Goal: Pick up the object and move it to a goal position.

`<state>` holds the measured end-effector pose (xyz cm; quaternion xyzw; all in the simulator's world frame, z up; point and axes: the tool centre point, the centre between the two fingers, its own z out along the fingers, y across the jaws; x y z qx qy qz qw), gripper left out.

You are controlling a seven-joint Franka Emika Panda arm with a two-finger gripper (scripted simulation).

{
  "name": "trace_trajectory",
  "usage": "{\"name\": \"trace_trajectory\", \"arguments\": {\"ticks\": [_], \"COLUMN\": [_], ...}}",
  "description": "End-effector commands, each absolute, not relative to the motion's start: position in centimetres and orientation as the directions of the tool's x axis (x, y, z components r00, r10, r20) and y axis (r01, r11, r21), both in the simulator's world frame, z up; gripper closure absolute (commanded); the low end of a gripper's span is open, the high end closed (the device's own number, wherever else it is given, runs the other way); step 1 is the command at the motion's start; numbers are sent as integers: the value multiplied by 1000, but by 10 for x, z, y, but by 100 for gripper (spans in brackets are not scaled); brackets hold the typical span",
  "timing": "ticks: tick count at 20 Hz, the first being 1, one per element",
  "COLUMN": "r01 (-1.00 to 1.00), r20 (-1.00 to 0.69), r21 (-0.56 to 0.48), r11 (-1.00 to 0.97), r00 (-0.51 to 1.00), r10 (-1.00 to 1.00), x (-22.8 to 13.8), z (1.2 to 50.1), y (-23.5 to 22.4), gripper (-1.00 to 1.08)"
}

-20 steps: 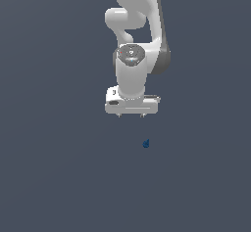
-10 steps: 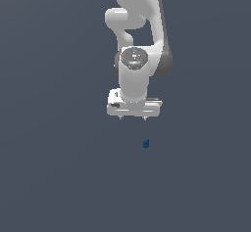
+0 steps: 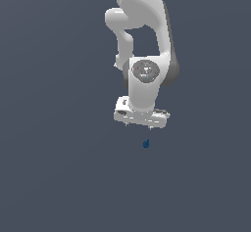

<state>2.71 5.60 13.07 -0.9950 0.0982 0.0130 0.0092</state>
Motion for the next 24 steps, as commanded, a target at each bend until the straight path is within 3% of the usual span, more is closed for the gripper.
{"name": "trace_trajectory", "arguments": {"ticks": [1, 24], "r01": [-239, -385], "r20": [-23, -1], "r21": [-11, 0], "r11": [-971, -923], "r00": [971, 923], "r10": [-239, -385], "x": [35, 61], "z": [123, 86], "y": [65, 100], "gripper": [-92, -92]}}
